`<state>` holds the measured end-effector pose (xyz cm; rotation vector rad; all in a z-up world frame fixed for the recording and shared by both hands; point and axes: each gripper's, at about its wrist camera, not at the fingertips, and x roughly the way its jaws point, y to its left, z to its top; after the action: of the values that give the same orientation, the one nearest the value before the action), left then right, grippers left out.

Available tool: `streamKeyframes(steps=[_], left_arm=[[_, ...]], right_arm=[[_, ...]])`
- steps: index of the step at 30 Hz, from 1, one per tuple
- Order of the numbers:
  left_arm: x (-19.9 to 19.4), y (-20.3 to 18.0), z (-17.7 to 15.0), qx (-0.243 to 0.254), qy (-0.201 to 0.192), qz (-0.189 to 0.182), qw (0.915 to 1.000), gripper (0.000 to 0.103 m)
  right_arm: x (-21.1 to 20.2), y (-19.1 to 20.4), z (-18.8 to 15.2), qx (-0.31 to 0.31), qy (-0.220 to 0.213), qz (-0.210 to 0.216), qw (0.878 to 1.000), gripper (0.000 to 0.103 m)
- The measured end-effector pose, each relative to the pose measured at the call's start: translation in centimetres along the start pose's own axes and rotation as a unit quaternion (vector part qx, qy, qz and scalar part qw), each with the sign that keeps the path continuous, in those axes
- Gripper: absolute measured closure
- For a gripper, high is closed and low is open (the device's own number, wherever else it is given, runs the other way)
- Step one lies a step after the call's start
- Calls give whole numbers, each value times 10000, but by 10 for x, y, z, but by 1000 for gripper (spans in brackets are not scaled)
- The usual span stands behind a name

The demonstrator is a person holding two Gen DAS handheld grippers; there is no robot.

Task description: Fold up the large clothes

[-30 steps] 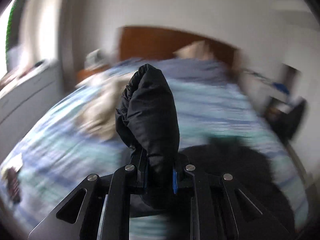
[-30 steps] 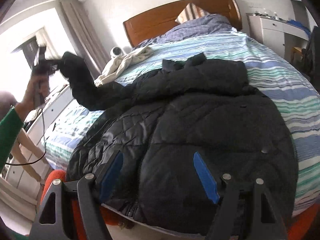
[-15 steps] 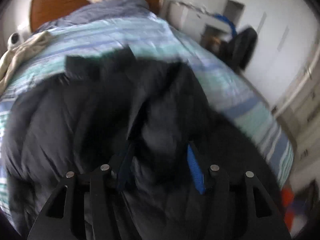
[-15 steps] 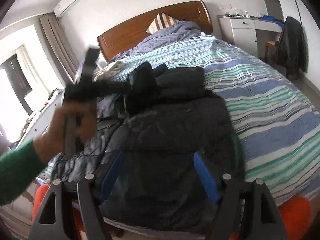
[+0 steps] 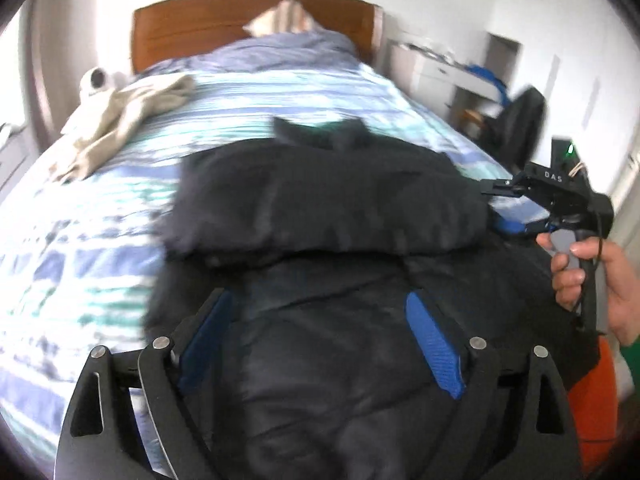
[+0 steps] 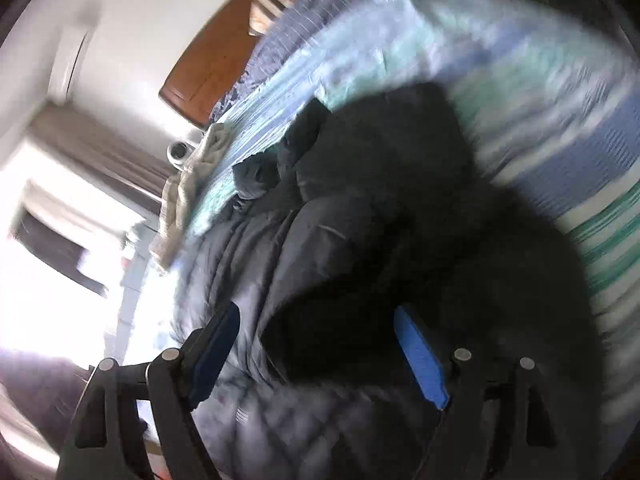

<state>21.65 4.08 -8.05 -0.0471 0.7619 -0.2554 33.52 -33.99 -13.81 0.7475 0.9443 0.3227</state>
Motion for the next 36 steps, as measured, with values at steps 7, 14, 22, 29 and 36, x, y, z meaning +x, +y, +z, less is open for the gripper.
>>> streamKeyframes(steps=[7, 14, 22, 29, 36], left_arm=[[5, 56, -9, -798, -14, 250, 9965, 13], [29, 67, 19, -715, -44, 419, 9965, 13], [97, 77, 93, -558, -141, 404, 9975, 12], [198, 84, 69, -519, 795, 635, 9935, 3], [183, 94, 76, -603, 897, 533, 9927, 6]], right_arm=[[-21, 84, 44, -2288, -860, -955, 9649, 74], [24, 23, 48, -2281, 72, -2169, 9492, 19], [-26, 87, 47, -3074, -1111, -1226, 9371, 19], [96, 49, 64, -2896, 449, -1805, 9389, 19], [100, 35, 50, -3065, 294, -1879, 9327, 19]])
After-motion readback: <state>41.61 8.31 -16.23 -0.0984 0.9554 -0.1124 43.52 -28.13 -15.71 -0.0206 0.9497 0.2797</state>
